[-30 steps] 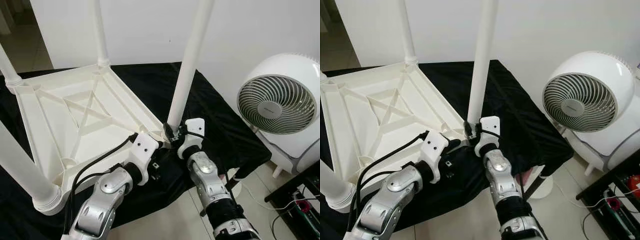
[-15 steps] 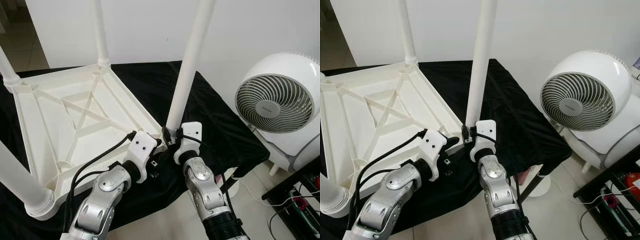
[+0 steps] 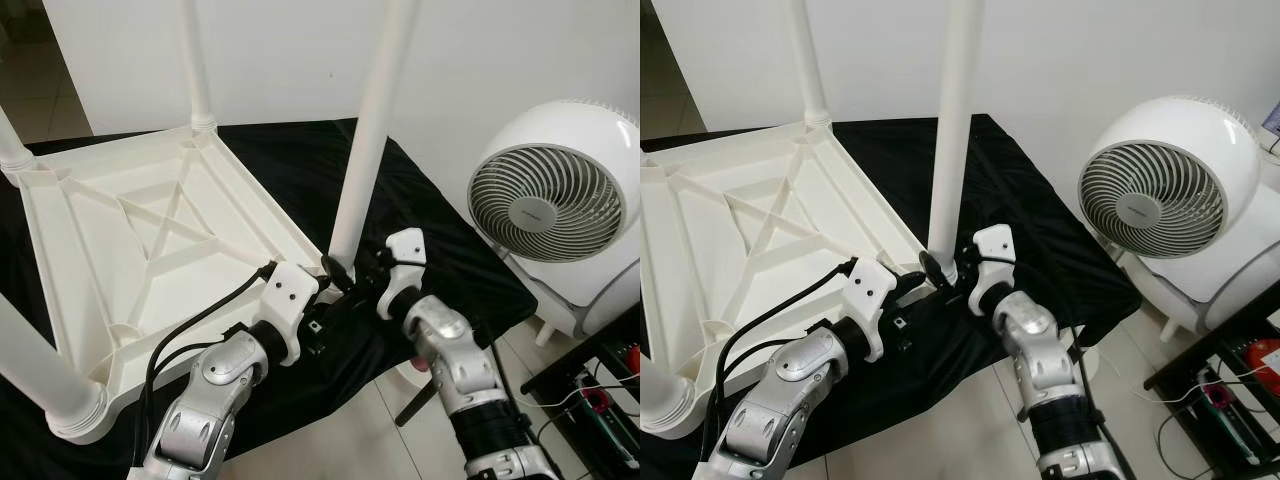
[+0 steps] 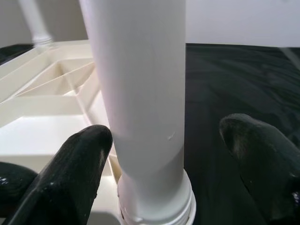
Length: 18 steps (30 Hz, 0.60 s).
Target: Building children table
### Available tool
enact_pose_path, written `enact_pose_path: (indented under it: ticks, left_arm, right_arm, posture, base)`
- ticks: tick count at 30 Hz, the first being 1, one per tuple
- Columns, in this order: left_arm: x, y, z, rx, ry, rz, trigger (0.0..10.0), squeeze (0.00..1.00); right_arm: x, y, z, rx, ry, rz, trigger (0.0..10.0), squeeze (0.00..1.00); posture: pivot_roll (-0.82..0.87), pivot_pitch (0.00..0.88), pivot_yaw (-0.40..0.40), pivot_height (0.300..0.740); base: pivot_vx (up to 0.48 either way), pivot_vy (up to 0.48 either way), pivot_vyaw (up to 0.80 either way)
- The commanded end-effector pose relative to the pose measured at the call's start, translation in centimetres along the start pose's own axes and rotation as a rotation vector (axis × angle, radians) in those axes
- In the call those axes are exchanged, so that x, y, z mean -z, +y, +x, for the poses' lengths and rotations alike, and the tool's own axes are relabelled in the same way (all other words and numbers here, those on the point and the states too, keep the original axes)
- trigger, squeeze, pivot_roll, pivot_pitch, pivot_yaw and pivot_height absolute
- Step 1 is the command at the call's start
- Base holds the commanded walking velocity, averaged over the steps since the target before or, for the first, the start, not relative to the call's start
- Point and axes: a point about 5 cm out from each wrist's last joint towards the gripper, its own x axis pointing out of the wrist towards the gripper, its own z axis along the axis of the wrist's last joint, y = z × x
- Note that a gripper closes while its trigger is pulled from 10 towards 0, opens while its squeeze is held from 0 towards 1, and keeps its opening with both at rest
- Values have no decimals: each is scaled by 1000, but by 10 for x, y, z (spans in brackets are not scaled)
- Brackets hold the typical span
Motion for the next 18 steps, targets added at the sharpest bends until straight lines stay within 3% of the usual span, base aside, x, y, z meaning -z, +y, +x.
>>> enact_pose_path:
  ticks: [1, 4, 9, 16, 17, 18]
  left_arm:
    - [9, 14, -7, -121, 57, 6, 10000, 0]
    - [8, 14, -6, -117, 53, 10, 10000, 0]
    - [6, 11, -7, -110, 50, 13, 10000, 0]
    - [5, 8, -7, -103, 48, 14, 10000, 0]
    - [5, 7, -9, -98, 51, 13, 10000, 0]
    - [5, 7, -9, -98, 51, 13, 10000, 0]
  right_arm:
    - [0, -9, -6, -40, -3, -6, 10000, 0]
    - [0, -17, -3, -166, 22, -35, 10000, 0]
    - [7, -18, 5, -276, 79, -68, 10000, 0]
    - [13, -20, 10, -348, 119, -79, 10000, 0]
    - [14, -22, 13, -354, 131, -89, 8627, 0]
    - [14, -22, 13, -354, 131, -89, 8627, 0]
  posture:
    - [56, 68, -91, 740]
    - [64, 69, -89, 740]
    - [83, 67, -89, 740]
    - [94, 66, -92, 740]
    - [102, 65, -92, 740]
    - [102, 65, -92, 740]
  base:
    - [0, 0, 0]
    - [0, 0, 0]
    - [0, 0, 0]
    - [0, 0, 0]
    - [0, 0, 0]
    - [0, 0, 0]
